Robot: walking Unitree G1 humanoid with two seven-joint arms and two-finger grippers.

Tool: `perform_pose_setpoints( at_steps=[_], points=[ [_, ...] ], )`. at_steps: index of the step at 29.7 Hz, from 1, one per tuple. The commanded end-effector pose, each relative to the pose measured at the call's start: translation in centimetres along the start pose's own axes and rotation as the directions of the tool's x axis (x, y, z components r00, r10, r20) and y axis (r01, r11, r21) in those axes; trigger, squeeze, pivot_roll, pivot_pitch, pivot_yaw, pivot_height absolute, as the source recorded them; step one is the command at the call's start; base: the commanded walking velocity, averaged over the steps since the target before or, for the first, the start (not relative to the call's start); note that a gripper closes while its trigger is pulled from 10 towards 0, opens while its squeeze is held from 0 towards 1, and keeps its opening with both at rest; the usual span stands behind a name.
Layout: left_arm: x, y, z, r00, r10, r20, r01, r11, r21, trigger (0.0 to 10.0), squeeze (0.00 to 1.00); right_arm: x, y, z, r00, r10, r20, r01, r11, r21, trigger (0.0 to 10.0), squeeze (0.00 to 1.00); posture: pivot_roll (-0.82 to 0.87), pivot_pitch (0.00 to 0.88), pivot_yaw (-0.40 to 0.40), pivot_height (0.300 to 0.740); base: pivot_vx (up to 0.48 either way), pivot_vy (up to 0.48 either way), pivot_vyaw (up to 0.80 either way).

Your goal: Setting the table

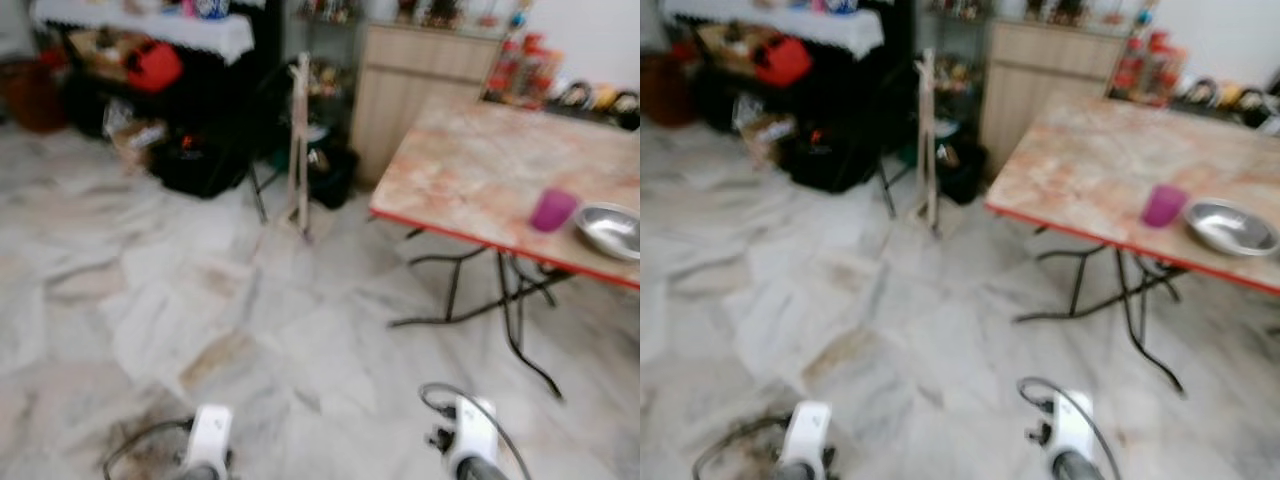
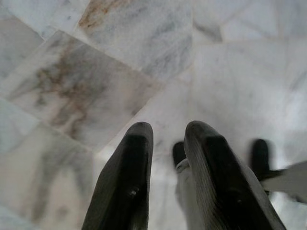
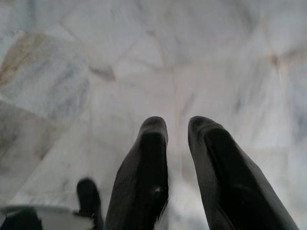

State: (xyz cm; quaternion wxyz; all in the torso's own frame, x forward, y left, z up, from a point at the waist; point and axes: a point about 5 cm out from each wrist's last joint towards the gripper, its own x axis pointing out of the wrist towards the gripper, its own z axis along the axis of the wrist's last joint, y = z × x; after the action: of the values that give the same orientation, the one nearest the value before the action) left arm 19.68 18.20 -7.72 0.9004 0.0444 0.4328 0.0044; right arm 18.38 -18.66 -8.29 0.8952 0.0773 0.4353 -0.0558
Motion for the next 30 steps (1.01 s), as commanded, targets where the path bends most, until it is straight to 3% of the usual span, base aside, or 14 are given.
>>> perform_pose_setpoints(
  at_steps=[1, 25, 30],
  points=[
    [0.09, -0.91, 0.22, 1.000, -0.019, 0.000, 0.019, 1.000, 0.000, 10.0, 0.00, -0.03, -0.81, 0.37, 1.000, -0.022, 0.006, 0.022, 1.000, -0.010, 10.0, 0.00, 0.00, 0.000, -0.032, 0.740, 0.000, 0.000, -0.77],
    [0.09, -0.83, 0.25, 1.000, -0.029, -0.001, 0.029, 1.000, -0.004, 10.0, 0.00, -0.03, -0.56, 0.19, 1.000, -0.023, 0.003, 0.023, 1.000, 0.002, 10.0, 0.00, 0.01, 0.000, -0.020, 0.740, 0.000, 0.000, -0.77],
    [0.12, -0.91, 0.31, 1.000, -0.030, -0.004, 0.030, 1.000, 0.009, 10.0, 0.00, 0.01, -0.66, 0.67, 0.999, -0.030, 0.031, 0.029, 0.999, 0.027, 10.0, 0.00, 0.01, 0.000, -0.020, 0.740, 0.000, 0.000, 0.00]
  ],
)
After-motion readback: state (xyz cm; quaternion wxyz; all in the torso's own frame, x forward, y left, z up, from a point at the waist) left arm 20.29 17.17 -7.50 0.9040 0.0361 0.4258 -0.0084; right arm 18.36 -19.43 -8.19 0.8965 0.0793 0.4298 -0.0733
